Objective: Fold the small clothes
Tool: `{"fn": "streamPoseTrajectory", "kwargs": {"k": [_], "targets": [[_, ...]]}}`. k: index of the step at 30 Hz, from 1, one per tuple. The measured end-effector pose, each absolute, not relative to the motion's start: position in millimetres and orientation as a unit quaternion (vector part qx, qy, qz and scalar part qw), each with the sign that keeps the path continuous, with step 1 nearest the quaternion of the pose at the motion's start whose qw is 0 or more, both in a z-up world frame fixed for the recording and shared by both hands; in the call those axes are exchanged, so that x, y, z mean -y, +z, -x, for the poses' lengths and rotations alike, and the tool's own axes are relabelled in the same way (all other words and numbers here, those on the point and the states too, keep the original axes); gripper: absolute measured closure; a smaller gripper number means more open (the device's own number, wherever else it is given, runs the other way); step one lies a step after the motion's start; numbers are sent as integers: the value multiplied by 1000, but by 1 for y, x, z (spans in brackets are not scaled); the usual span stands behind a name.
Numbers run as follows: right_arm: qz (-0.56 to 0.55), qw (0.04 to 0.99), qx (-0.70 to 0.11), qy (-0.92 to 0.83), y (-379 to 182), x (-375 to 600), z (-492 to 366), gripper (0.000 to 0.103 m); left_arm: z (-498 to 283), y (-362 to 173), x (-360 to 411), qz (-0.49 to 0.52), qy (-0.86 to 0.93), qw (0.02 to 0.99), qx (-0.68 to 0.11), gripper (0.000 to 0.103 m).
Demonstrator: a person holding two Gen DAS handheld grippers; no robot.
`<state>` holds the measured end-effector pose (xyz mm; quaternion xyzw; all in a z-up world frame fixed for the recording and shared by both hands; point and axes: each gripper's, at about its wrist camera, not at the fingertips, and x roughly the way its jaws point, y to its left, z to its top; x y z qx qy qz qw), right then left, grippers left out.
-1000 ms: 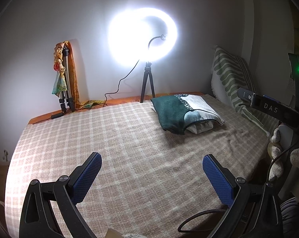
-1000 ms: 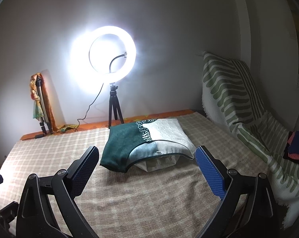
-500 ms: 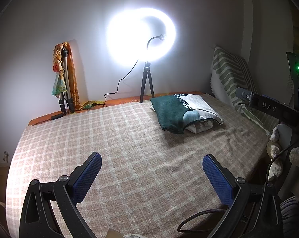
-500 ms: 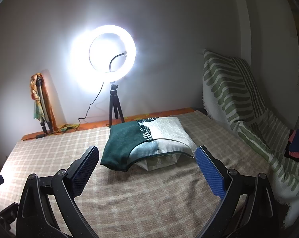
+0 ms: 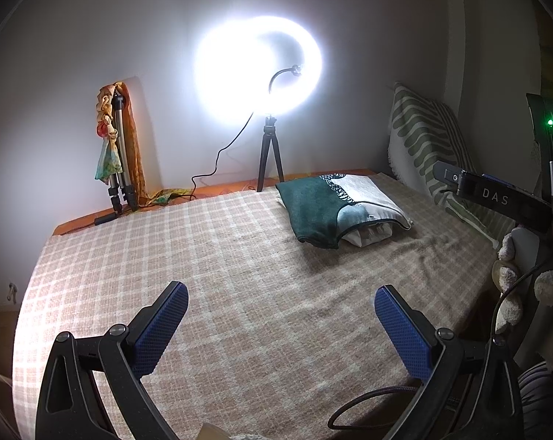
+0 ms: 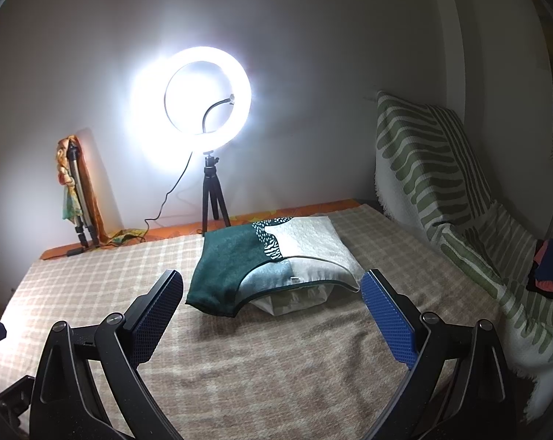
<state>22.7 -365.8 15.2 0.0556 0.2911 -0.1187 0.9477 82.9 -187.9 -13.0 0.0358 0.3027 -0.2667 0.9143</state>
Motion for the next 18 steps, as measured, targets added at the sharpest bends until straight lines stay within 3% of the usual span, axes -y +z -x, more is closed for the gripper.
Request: {"fn": "streamPoseTrajectory", "kwargs": {"k": [18], "targets": [[-55,948,-292,-114,16,365,-22,5,-82,-13,189,-39,-265,915,-301,0]]}}
